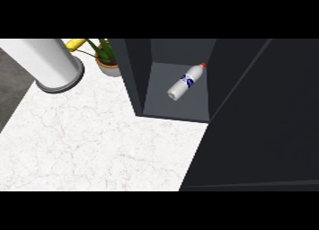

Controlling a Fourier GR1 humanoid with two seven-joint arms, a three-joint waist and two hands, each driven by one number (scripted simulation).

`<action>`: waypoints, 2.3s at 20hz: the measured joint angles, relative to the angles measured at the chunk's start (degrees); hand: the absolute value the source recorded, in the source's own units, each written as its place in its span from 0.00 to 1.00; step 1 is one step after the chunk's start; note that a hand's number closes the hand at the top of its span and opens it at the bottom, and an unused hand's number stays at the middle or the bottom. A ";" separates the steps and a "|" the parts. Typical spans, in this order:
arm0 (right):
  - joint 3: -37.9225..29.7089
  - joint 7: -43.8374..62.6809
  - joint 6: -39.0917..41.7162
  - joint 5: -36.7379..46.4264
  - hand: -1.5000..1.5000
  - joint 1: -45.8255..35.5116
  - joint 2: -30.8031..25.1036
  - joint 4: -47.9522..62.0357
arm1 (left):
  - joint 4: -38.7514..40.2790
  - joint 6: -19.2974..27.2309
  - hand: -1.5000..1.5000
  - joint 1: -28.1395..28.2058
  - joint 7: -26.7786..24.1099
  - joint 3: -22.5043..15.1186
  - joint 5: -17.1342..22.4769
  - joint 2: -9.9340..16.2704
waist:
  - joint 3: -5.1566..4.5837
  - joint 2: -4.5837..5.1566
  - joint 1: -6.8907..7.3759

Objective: Pick up the bottled water, place it into the cabinet and close the cabinet

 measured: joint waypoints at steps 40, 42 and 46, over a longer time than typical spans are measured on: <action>-11.05 12.34 -7.56 -21.11 1.00 -53.86 17.91 55.12 | 5.49 -23.16 0.00 21.17 -1.85 23.91 2.36 -6.49 | 1.29 1.83 -3.62; -12.90 10.37 -6.07 -20.01 1.00 -54.74 17.65 58.69 | 5.72 -23.55 0.00 20.28 -0.94 24.21 2.31 -7.23 | 1.26 1.88 -3.76; -14.60 5.72 -1.68 -16.46 1.00 -56.05 16.87 62.97 | 5.45 -24.82 0.00 20.14 0.84 25.13 1.55 -9.02 | 1.12 1.74 -3.79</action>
